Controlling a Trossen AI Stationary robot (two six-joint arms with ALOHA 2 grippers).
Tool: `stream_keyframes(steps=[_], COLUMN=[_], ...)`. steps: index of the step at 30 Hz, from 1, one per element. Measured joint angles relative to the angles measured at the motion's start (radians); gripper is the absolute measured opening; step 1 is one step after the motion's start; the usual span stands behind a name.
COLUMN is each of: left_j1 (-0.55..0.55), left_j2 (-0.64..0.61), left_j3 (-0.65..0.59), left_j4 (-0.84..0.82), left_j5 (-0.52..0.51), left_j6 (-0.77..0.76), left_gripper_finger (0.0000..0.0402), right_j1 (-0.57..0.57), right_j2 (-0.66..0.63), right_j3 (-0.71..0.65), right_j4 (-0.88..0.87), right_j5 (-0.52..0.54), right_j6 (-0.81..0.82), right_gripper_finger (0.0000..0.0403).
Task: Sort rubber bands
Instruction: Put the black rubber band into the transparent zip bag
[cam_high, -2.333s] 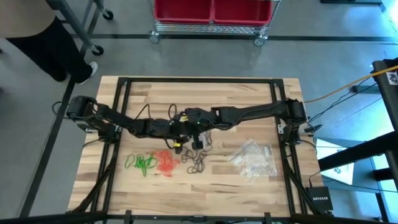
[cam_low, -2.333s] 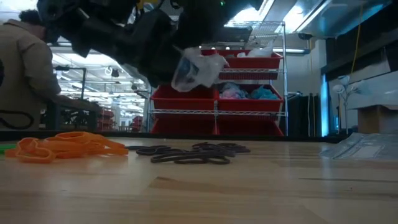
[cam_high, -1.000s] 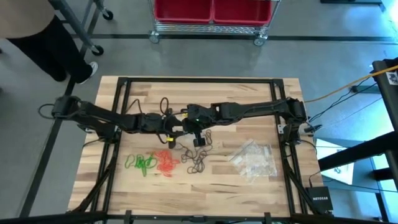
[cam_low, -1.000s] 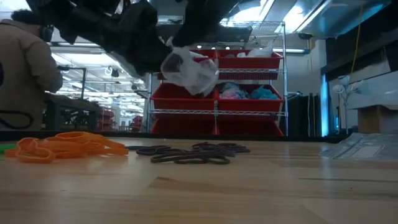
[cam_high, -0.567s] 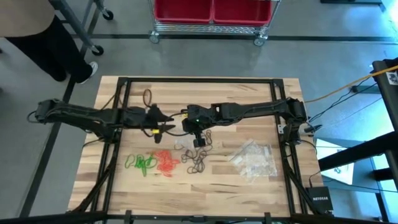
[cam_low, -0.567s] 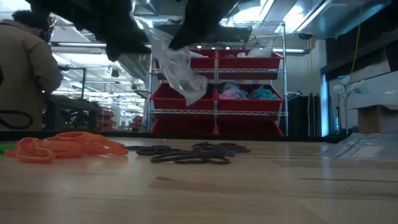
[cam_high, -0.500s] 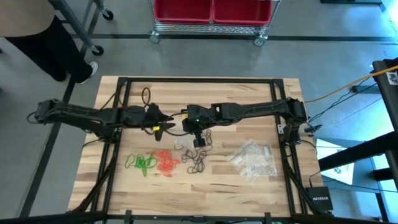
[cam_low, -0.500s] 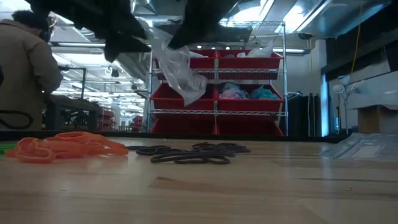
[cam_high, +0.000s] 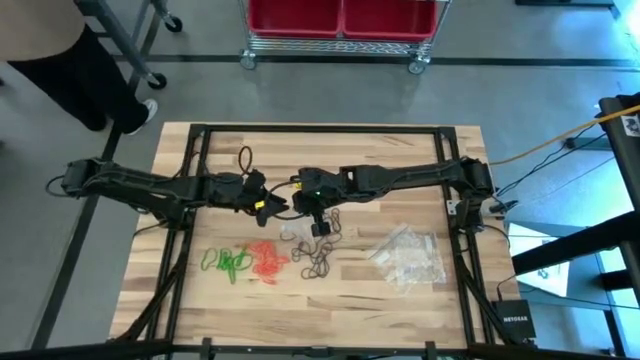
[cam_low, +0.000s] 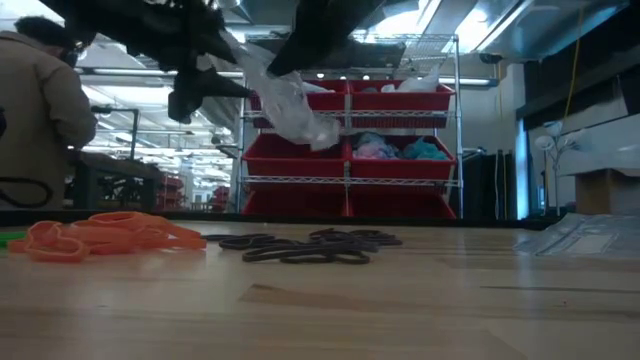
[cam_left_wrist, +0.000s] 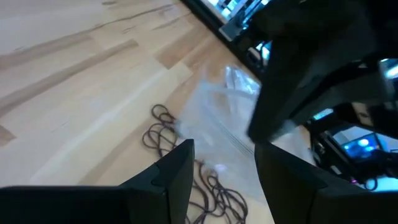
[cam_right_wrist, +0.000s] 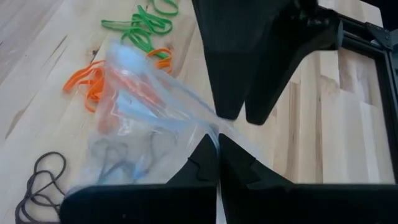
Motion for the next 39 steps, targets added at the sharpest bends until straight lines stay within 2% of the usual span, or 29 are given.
stream_keyframes(steps=[13,32,36,39], left_j1=[0.010,0.003,0.003,0.003], left_j2=[-0.029,0.077,0.119,0.148], left_j3=[0.003,0.003,0.003,0.003], left_j4=[0.001,0.043,0.046,0.101], left_j5=[0.003,0.038,0.048,0.048], left_j6=[0.015,0.006,0.045,0.087], left_gripper_finger=[0.0162,0.0161,0.0132,0.0076], right_j1=[0.001,0.001,0.001,0.001], right_j2=[0.001,0.001,0.001,0.002], right_j3=[0.000,0.000,0.000,0.000], right_j4=[-0.006,-0.005,-0.004,-0.004], right_j5=[0.000,0.000,0.000,0.000], right_j6=[-0.001,-0.019,-0.019,-0.019], right_gripper_finger=[0.0000,0.0000,0.0000,0.0000])
